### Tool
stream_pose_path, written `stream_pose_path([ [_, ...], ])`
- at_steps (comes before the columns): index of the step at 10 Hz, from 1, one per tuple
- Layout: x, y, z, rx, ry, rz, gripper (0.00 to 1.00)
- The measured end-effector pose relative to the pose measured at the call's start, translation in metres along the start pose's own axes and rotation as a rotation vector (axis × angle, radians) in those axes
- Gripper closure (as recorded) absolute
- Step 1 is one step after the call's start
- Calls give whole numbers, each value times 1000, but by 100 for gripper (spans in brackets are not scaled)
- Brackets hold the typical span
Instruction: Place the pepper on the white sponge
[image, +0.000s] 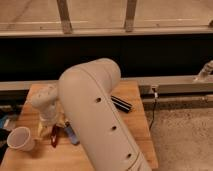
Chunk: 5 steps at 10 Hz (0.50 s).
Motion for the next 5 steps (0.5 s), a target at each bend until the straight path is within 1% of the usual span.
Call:
stream_pose_path([
  [1, 1, 0, -4, 26, -5, -2, 51],
  [2, 2, 4, -7, 29, -9, -9, 60],
  [3, 3, 2, -11, 30, -13, -10, 72],
  [5, 4, 1, -14, 26, -13, -17, 91],
])
